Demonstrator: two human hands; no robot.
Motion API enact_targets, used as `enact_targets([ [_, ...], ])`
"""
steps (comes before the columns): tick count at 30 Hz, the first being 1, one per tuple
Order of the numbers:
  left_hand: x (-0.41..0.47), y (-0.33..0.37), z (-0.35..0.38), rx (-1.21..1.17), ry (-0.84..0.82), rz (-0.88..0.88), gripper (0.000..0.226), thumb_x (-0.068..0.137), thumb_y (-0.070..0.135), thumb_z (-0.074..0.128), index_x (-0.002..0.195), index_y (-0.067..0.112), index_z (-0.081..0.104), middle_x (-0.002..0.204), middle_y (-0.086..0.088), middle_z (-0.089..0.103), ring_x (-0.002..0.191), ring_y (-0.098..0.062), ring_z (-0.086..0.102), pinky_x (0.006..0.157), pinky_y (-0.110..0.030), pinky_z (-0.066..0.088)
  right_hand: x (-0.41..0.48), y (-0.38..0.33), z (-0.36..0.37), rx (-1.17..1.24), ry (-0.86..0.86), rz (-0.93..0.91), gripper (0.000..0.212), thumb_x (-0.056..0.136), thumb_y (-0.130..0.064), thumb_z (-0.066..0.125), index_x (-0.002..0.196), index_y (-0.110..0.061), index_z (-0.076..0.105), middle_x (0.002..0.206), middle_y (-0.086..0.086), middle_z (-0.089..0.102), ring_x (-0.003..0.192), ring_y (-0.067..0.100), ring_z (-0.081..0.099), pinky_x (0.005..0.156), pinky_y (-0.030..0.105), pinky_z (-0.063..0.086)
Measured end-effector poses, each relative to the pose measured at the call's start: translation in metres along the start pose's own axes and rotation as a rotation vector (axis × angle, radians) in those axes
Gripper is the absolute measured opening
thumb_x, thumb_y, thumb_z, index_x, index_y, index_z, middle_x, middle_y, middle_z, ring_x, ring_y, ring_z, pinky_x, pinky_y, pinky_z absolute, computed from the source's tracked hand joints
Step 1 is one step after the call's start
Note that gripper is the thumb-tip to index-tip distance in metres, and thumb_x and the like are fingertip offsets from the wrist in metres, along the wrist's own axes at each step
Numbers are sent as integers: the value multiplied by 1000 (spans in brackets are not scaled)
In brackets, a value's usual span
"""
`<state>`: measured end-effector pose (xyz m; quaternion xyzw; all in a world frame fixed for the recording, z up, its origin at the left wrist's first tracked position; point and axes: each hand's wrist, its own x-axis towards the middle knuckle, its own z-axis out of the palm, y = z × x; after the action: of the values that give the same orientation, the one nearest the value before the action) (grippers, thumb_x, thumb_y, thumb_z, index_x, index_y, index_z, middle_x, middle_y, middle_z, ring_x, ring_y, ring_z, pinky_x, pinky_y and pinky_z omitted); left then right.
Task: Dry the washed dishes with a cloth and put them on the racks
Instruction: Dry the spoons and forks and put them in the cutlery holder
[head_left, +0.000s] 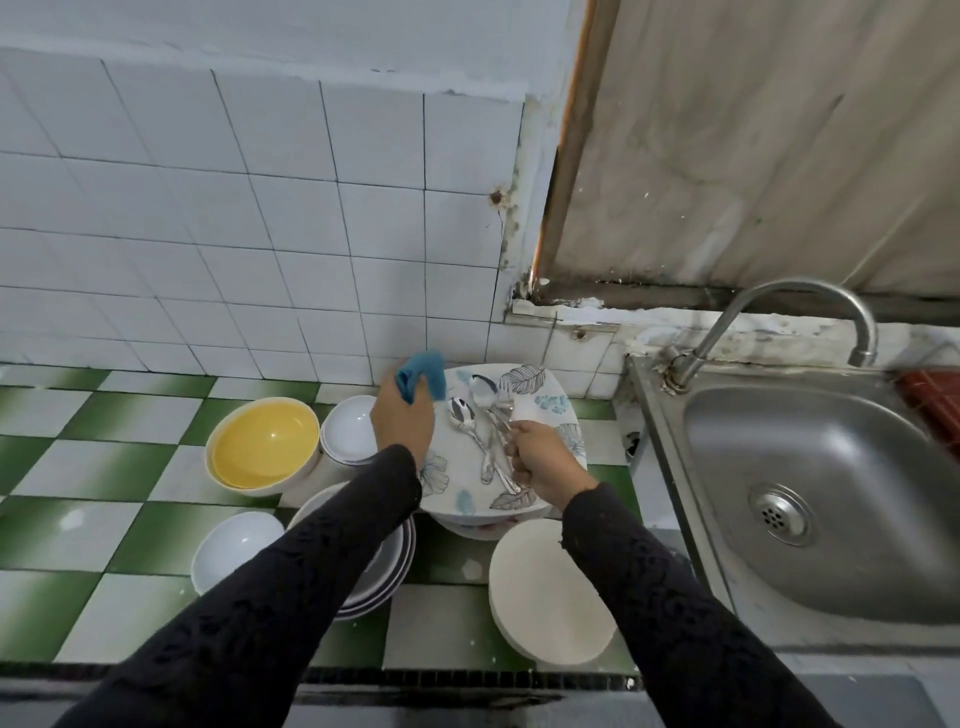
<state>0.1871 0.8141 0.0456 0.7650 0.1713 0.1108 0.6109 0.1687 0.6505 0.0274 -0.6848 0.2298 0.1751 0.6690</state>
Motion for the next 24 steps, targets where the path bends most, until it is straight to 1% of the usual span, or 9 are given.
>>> enact_targets([
  [3,-6,5,9,162,-147,219,41,102,17,49,143,17,46,132,-12,59,112,-25,58,98,-34,48,-2,-5,-1,185,-65,35,32,103,2,27,99,-16,54,54,-3,37,38,6,24,36,16,18],
  [6,-16,-1,22,503,-502,385,51,103,14,46,151,19,33,140,-15,54,117,-27,57,100,-32,43,-2,-12,-4,256,-92,53,29,106,-3,28,104,-16,54,49,-6,37,35,4,22,34,15,16],
  [8,-21,-8,30,678,-648,467,58,104,14,43,156,18,19,157,-11,34,138,-27,41,114,-37,32,-5,-14,-8,286,-109,74,27,108,-8,30,94,-16,52,47,-7,34,34,3,22,32,16,15],
  [10,-19,-9,37,778,-653,524,60,104,12,40,157,15,11,164,-5,14,149,-22,19,122,-34,14,-9,-12,-15,319,-130,60,27,108,-5,31,107,-15,56,49,-7,32,35,3,22,32,15,16],
  [12,-11,-5,39,867,-582,584,60,104,8,38,157,12,9,165,-5,7,152,-20,8,121,-30,4,-12,-12,-18,310,-146,35,34,106,1,30,123,-13,56,52,-6,32,37,2,23,33,14,17],
  [14,-2,2,40,942,-514,610,61,102,5,37,156,10,9,165,-5,5,152,-20,4,121,-31,0,-16,-15,-20,274,-158,6,34,106,1,30,120,-12,57,51,-7,34,38,2,23,35,14,17],
  [18,1,13,46,980,-496,605,61,101,5,38,156,10,11,165,-5,7,152,-21,6,121,-31,1,-15,-25,-22,280,-133,-17,32,106,0,32,124,-6,58,49,-7,36,36,2,24,33,14,19],
  [22,-17,10,40,813,-563,587,60,100,6,43,155,15,21,161,-8,25,145,-28,29,115,-38,28,-11,-27,-21,307,-85,-16,33,107,-2,32,128,-10,56,49,-7,37,36,2,24,33,15,19],
  [24,-11,12,36,821,-559,600,60,100,4,43,155,14,22,162,-6,23,148,-24,24,118,-35,22,-15,-26,-17,280,-110,-30,31,107,-2,32,124,-11,58,48,-8,37,37,2,25,34,15,19],
])
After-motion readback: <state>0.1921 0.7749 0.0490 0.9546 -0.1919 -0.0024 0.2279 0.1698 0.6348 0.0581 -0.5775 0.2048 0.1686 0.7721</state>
